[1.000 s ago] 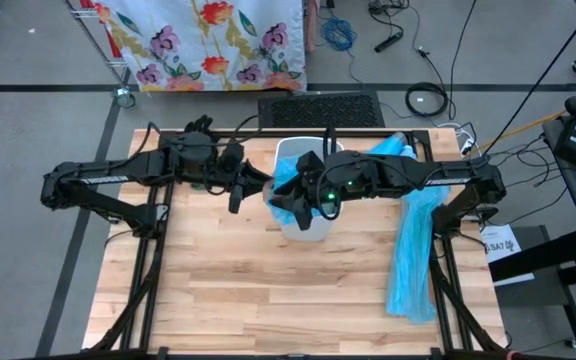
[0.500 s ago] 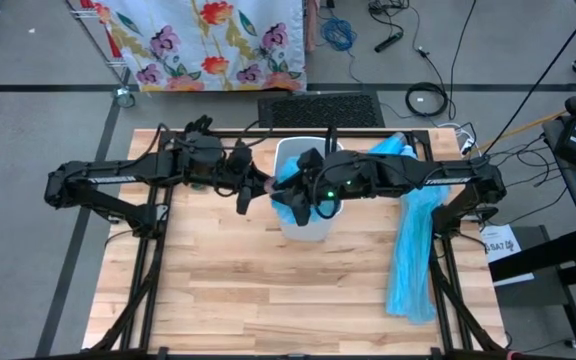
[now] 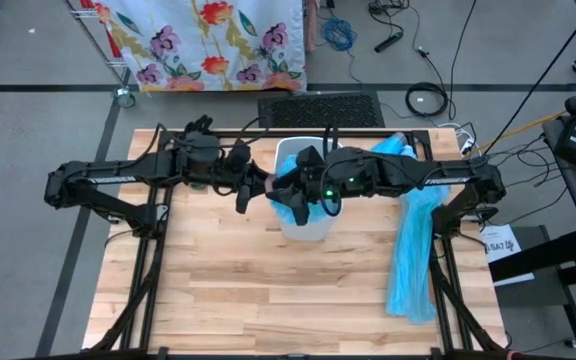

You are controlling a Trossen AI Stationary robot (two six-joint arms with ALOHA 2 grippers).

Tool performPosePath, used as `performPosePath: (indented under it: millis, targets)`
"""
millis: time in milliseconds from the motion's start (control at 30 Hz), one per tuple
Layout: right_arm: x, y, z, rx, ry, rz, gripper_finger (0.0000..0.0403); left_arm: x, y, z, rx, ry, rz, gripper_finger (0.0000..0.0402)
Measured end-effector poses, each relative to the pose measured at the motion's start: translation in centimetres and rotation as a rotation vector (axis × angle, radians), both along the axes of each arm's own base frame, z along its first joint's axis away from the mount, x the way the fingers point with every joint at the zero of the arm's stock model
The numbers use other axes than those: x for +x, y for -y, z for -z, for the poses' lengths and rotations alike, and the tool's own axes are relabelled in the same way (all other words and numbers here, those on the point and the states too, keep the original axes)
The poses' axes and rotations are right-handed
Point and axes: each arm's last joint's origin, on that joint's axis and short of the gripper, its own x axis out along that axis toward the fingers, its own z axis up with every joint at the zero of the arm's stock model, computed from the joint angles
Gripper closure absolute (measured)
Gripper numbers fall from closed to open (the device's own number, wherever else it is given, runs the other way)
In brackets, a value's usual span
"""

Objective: Place trash/remove bag and relplace
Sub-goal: Close the trash bag

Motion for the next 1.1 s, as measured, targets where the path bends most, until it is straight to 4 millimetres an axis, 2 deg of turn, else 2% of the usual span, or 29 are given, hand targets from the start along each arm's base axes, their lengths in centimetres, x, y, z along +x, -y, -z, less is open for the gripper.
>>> performPosePath:
  millis: [267,367,533,633,733,1000,1100]
  targets:
    - [1.6,1.0,1.5,0.000,-0.033,0.023,0.0260,0.0,0.0,0.0,-0.003,0.009,0.003,0.0305]
    - [2.0,1.0,1.4,-0.048,-0.003,0.031,0.0295,0.0,0.0,-0.1,-0.004,0.010,0.006,0.0305]
    - [2.1,1.1,0.7,-0.148,0.058,0.021,0.0389,0.0,0.3,0.0,-0.022,0.004,0.027,0.0304]
    - [2.0,1.0,0.5,-0.179,0.075,0.012,0.0397,0.0,0.5,0.1,-0.022,-0.009,0.037,0.0304]
    - [1.5,1.0,-0.4,-0.198,0.123,0.004,0.0401,0.0,0.7,0.3,-0.024,-0.025,0.041,0.0304]
    - [-0.7,0.8,-4.5,-0.286,0.378,-0.010,0.0403,0.0,0.7,0.1,-0.003,-0.016,0.048,0.0304]
    - [-1.6,0.8,-5.3,-0.310,0.408,-0.006,0.0403,0.0,0.7,-0.1,0.004,0.005,0.048,0.0304]
